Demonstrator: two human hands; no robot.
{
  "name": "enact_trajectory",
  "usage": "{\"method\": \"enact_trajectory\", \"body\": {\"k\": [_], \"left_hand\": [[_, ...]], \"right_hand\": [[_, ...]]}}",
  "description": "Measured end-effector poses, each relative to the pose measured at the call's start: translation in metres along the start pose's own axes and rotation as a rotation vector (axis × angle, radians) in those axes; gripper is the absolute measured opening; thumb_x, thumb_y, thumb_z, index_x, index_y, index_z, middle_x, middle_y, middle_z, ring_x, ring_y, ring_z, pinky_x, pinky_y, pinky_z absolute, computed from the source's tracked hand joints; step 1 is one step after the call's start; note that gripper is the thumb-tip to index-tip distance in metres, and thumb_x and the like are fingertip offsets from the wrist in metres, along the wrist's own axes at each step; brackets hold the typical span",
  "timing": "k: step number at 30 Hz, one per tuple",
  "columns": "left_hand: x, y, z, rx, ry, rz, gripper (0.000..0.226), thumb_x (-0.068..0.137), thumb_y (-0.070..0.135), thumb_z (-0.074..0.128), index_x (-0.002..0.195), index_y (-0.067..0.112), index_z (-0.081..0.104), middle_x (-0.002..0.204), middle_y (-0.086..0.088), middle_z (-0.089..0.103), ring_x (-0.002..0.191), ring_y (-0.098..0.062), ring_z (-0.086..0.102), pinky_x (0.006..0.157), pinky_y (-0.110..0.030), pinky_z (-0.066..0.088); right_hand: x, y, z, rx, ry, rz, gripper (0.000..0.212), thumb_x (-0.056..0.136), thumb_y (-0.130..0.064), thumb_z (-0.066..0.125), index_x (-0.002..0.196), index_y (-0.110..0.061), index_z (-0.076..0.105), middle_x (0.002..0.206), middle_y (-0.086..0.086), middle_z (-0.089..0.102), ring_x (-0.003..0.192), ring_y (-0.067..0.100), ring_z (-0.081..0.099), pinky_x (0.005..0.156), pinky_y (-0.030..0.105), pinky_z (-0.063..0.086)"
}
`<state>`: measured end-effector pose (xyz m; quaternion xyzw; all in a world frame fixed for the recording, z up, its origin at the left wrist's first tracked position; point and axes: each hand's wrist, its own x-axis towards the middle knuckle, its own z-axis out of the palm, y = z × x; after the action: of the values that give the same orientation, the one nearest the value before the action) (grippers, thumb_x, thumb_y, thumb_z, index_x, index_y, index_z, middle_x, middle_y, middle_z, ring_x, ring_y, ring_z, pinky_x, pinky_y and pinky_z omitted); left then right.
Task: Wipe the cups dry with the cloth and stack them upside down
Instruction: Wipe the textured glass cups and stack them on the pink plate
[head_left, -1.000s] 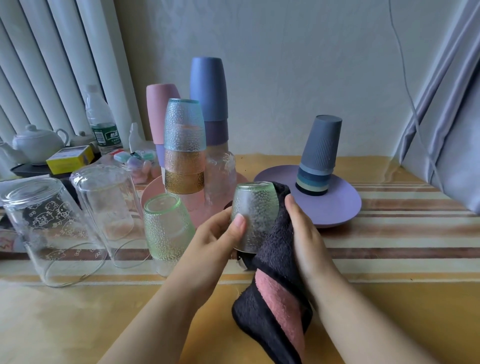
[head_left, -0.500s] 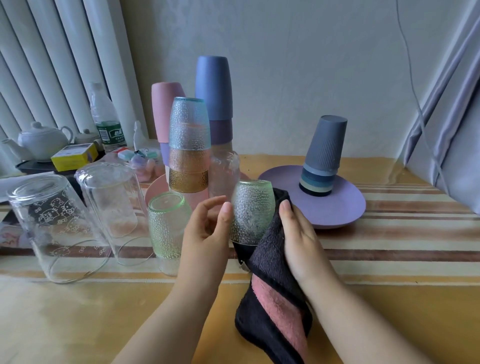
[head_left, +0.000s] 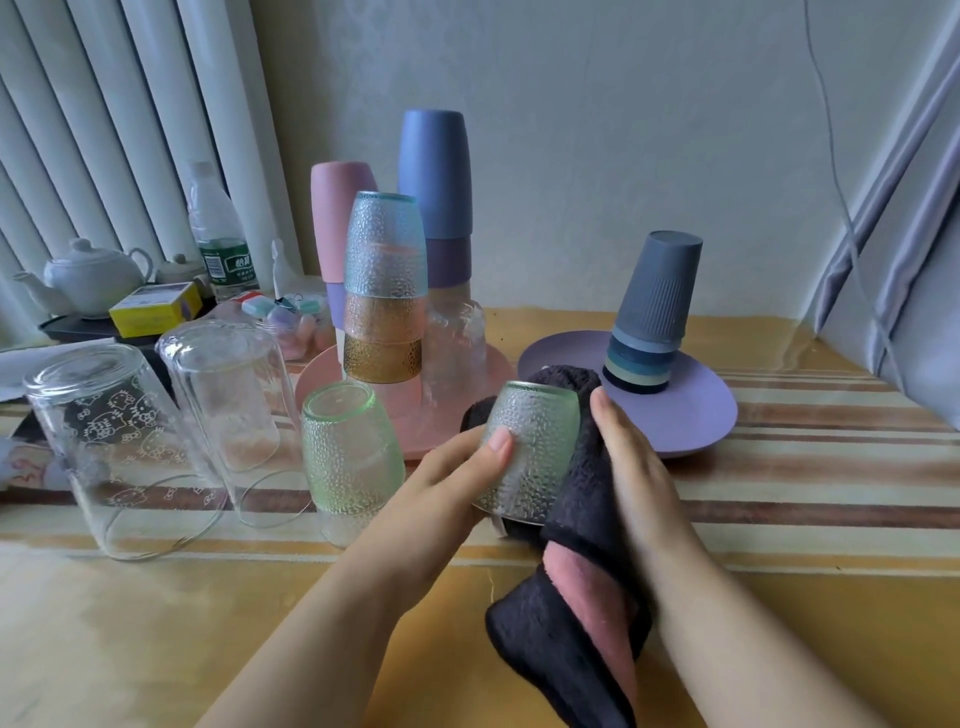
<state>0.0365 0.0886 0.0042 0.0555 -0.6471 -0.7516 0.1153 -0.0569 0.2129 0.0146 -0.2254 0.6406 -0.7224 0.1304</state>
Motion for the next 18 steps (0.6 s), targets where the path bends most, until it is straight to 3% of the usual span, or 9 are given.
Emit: {"method": "enact_trajectory", "body": {"k": [3, 6, 8, 11, 14, 16, 18], "left_hand": [[0.002, -0.004, -0.003, -0.119, -0.039, -0.018, 0.043, 0.08, 0.048, 0.061, 0.109, 0.019, 0.073, 0.119, -0.008, 0.069, 0.112, -0.024, 0.063, 0.104, -0.043, 0.041], [0.003, -0.005, 0.001, -0.112, 0.029, -0.007, 0.046, 0.082, 0.05, 0.056, 0.111, 0.018, 0.071, 0.12, -0.013, 0.068, 0.109, -0.031, 0.062, 0.102, -0.049, 0.042], [0.005, -0.006, 0.005, -0.024, 0.154, 0.032, 0.055, 0.078, 0.061, 0.063, 0.114, 0.02, 0.064, 0.116, -0.009, 0.069, 0.11, -0.031, 0.063, 0.098, -0.048, 0.047], [0.006, -0.01, 0.01, 0.173, 0.292, 0.177, 0.042, 0.079, 0.059, 0.054, 0.104, 0.026, 0.06, 0.098, -0.001, 0.069, 0.09, -0.016, 0.064, 0.078, -0.042, 0.055], [0.005, -0.011, 0.015, 0.319, 0.297, 0.24, 0.04, 0.085, 0.05, 0.04, 0.112, 0.027, 0.06, 0.098, 0.008, 0.07, 0.09, -0.003, 0.064, 0.08, -0.026, 0.053], [0.004, -0.011, 0.015, 0.286, 0.233, 0.218, 0.044, 0.087, 0.05, 0.046, 0.123, 0.027, 0.057, 0.109, 0.014, 0.069, 0.101, 0.007, 0.062, 0.086, -0.013, 0.046], [0.003, -0.011, 0.014, 0.267, 0.159, 0.2, 0.05, 0.089, 0.048, 0.059, 0.132, 0.025, 0.052, 0.119, 0.013, 0.068, 0.112, 0.003, 0.061, 0.095, -0.019, 0.046]], "right_hand": [[-0.001, -0.002, 0.0, 0.103, -0.019, 0.042, 0.069, 0.07, -0.063, 0.056, 0.122, -0.019, 0.06, 0.13, -0.004, 0.059, 0.124, 0.011, 0.05, 0.112, 0.039, 0.032], [-0.002, -0.004, 0.003, 0.027, -0.015, 0.029, 0.079, 0.068, -0.071, 0.053, 0.127, -0.02, 0.057, 0.133, -0.006, 0.056, 0.127, 0.009, 0.047, 0.113, 0.039, 0.03], [-0.001, -0.003, 0.002, -0.015, 0.011, 0.009, 0.064, 0.081, -0.066, 0.048, 0.128, -0.022, 0.055, 0.131, -0.014, 0.055, 0.125, 0.001, 0.046, 0.112, 0.031, 0.03], [-0.005, -0.009, 0.002, -0.062, 0.071, -0.028, 0.022, 0.096, -0.042, 0.039, 0.104, -0.038, 0.059, 0.097, -0.041, 0.056, 0.097, -0.025, 0.047, 0.091, 0.002, 0.033], [-0.007, -0.011, 0.006, -0.12, 0.078, -0.072, 0.022, 0.098, -0.034, 0.036, 0.084, -0.04, 0.053, 0.074, -0.05, 0.052, 0.08, -0.034, 0.045, 0.07, -0.01, 0.028], [-0.009, -0.011, 0.007, -0.127, 0.057, -0.088, 0.024, 0.099, -0.031, 0.034, 0.083, -0.04, 0.049, 0.069, -0.053, 0.049, 0.076, -0.036, 0.043, 0.065, -0.011, 0.026], [-0.009, -0.011, 0.009, -0.135, 0.035, -0.101, 0.023, 0.099, -0.031, 0.033, 0.085, -0.041, 0.05, 0.072, -0.052, 0.051, 0.078, -0.035, 0.044, 0.065, -0.011, 0.027]]}}
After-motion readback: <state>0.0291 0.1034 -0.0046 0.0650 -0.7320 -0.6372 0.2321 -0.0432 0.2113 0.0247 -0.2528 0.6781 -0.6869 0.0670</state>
